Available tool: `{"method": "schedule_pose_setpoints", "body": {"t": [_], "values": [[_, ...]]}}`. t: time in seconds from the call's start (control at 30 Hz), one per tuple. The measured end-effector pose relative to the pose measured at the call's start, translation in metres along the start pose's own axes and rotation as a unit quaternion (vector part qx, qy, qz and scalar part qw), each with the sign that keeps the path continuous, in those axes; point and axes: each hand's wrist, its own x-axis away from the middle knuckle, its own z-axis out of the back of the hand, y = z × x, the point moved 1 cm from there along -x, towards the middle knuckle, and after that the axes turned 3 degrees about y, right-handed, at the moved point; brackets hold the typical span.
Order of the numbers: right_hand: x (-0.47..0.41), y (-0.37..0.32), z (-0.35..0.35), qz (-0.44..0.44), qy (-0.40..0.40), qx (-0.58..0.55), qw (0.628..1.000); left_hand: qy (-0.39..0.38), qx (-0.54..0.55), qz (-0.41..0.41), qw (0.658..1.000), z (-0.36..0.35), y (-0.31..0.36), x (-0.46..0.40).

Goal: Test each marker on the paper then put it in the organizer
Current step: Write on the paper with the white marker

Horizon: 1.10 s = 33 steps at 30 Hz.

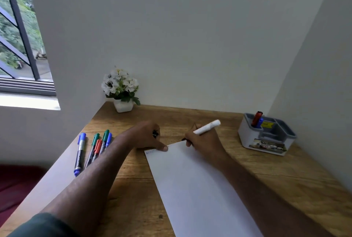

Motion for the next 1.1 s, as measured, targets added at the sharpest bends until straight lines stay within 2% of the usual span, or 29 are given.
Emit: {"method": "schedule_pose_setpoints", "body": {"t": [0.17, 0.53, 1.1], "values": [[-0.017, 0.006, -0.009, 0.018, -0.001, 0.003, 1.000, -0.019, 0.008, 0.001, 1.000, 0.001, 0.000, -0.003], [-0.016, 0.020, -0.017, 0.054, -0.070, 0.043, 0.995, -0.046, 0.047, -0.002, 0.998, 0.006, -0.006, -0.003], [-0.016, 0.020, -0.019, 0.074, -0.062, 0.042, 0.994, -0.046, 0.052, -0.002, 0.998, 0.006, -0.002, 0.001]]}}
